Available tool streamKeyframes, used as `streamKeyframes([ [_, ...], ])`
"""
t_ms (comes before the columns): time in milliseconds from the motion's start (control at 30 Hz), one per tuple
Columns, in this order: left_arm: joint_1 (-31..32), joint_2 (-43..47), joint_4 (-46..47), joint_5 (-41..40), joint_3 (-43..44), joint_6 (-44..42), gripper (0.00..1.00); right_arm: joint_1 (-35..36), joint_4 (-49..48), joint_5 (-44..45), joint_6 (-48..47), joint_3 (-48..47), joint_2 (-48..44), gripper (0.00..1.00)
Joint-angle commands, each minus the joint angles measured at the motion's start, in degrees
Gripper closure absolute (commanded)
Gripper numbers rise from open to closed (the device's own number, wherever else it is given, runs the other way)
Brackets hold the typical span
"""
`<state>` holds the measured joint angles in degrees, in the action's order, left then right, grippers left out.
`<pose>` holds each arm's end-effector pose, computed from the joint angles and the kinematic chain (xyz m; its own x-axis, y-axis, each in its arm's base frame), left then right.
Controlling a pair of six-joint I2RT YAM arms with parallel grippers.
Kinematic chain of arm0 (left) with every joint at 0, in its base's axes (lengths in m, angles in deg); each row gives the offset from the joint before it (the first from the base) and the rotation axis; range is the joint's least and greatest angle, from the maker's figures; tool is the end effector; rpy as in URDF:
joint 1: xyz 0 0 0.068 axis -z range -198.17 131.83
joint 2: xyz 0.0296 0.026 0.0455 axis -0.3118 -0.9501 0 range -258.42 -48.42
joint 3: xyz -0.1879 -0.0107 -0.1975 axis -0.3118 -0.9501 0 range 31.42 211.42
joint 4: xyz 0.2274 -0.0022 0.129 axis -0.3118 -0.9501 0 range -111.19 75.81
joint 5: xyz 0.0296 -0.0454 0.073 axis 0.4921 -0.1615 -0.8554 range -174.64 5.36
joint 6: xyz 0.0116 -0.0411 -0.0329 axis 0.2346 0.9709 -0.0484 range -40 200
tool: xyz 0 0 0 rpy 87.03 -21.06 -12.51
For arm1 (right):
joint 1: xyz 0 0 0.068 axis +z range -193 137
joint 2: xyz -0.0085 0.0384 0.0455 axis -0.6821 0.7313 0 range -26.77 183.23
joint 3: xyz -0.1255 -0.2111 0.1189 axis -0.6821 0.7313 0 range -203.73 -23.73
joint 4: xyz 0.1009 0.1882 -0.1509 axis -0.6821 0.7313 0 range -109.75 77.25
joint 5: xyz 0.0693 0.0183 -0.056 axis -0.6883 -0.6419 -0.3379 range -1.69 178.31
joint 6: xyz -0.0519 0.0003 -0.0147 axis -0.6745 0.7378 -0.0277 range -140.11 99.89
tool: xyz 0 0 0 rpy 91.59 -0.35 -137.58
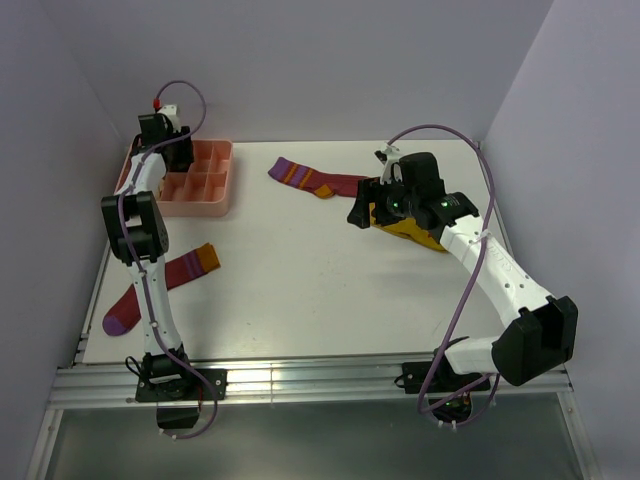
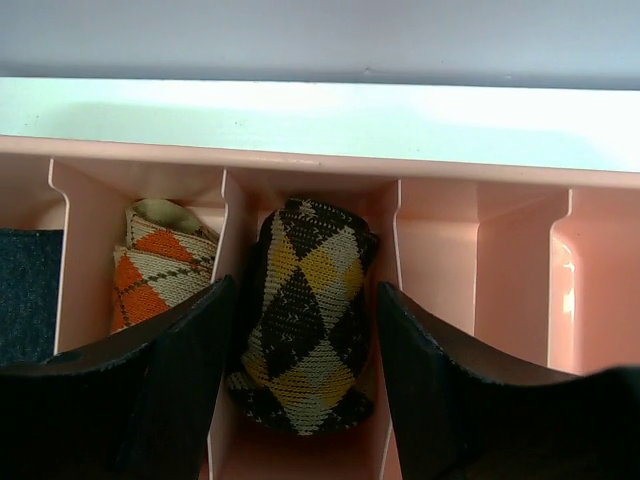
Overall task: Roll the socks
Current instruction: Place the sock in the storage box, then move the sock to the center of the board.
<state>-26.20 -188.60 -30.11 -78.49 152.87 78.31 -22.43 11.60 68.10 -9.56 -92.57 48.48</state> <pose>0.5591 0.0751 0.1986 -0.5642 -0.0499 -0.8241 -0.0349 0.9987 -0.0366 0.2652 0.1127 0.3353 -0.6708 -0.0682 -0.7385 -0.4706 0.8088 0.3527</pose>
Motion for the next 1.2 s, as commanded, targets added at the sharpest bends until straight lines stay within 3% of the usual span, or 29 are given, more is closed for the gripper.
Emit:
streamKeyframes([
  [0,0.47,2.71,-1.04,-0.71,-1.13,1.25,0.30,-0.63,-0.33,-0.62,-1.05,-0.51,-0.80,0.21],
  [267,0.56,8.51,2.64,-2.02,-4.10,6.69,0.22,-0.63,0.11,0.16,-1.41,-1.30,-2.03,0.21],
  [633,1.79,29.25,2.92,-4.83,-14.21,17.14,0.13,-0.63,-2.44,1.84,0.61,-1.74,-5.98,0.21],
  [800,4.16,40.67,-2.95,-7.63,-24.84,22.16,0.14,-0.71,-4.72,1.93,2.72,0.28,-9.23,0.20],
  [1000,10.22,54.65,-7.19,-14.58,-45.13,30.94,0.17,-0.63,-6.30,0.26,5.62,3.09,-11.61,0.17],
  [1167,13.65,62.73,-2.46,-13.54,-65.44,40.00,0.20,-0.63,-7.62,-1.58,7.21,5.99,-12.75,0.18],
])
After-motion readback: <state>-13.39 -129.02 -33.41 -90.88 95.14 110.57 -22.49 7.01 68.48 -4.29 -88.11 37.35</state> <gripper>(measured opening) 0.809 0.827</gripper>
